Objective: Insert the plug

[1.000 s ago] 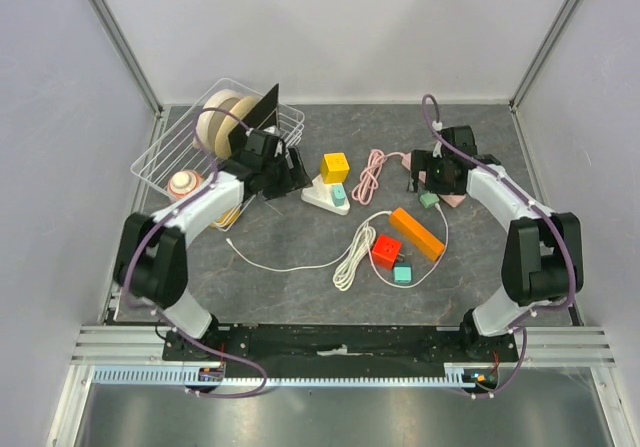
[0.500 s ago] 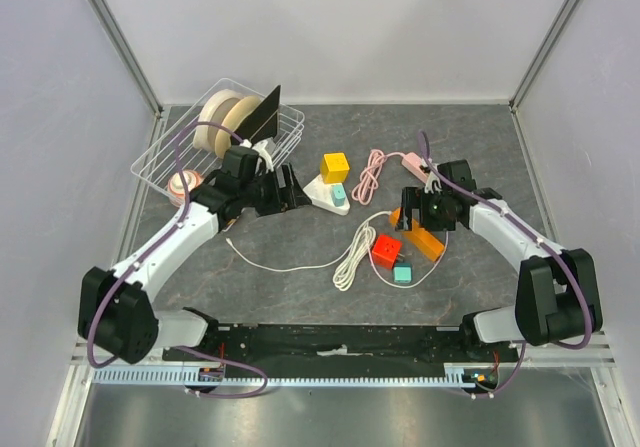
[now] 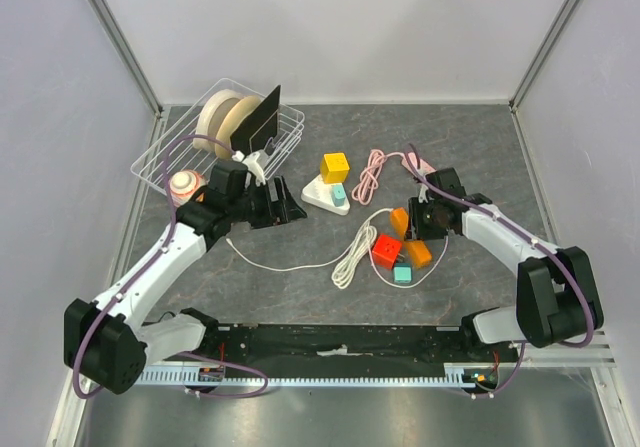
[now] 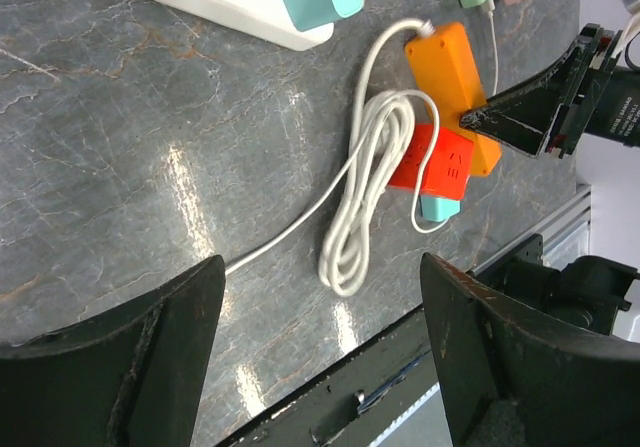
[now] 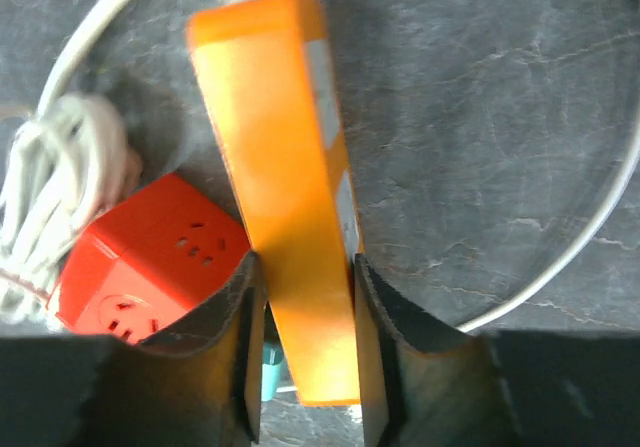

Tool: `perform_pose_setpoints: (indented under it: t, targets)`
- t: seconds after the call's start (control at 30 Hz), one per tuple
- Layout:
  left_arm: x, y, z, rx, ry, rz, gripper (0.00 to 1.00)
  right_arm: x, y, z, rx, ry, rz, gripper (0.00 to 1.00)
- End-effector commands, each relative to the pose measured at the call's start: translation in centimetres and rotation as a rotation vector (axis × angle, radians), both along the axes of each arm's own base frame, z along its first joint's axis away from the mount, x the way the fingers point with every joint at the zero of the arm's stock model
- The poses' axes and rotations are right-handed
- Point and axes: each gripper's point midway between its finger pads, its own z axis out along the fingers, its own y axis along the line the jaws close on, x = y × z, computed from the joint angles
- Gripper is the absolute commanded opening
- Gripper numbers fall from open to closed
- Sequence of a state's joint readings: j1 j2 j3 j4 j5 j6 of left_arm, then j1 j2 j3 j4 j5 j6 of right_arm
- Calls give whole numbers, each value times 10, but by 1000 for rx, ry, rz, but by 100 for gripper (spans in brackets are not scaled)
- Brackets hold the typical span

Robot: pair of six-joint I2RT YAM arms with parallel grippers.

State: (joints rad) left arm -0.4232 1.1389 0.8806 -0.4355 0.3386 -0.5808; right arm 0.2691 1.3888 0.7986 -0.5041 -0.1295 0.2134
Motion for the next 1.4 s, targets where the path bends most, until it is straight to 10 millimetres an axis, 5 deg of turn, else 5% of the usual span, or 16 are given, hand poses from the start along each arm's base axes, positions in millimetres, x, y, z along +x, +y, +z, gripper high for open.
perform_pose_setpoints:
  t: [0.0, 0.13, 0.33, 0.47, 0.67, 0.83, 1.37]
  targets:
    - [-10, 0, 9, -19, -19, -28, 84, 14, -4, 23, -32, -86, 1, 25]
    - [-12, 3, 14, -19, -31, -10, 84, 29, -1, 74, -17, -226, 28, 0]
    - [-12, 3, 24, -46, -25, 25, 84, 45, 26, 184, 20, -476, 126, 0]
    - [-14, 3, 36, -102, -10, 76, 84, 28, 76, 217, 49, -582, 244, 0]
    - [-15, 2, 55, -267, -5, 204, 87, -21, 157, 204, 59, -681, 383, 0]
    - [-12, 3, 47, -304, 37, 262, 92, -41, 189, 174, -70, -746, 409, 0]
    - [-20, 3, 0, -299, 150, 316, 95, -68, 241, 125, -278, -821, 509, 0]
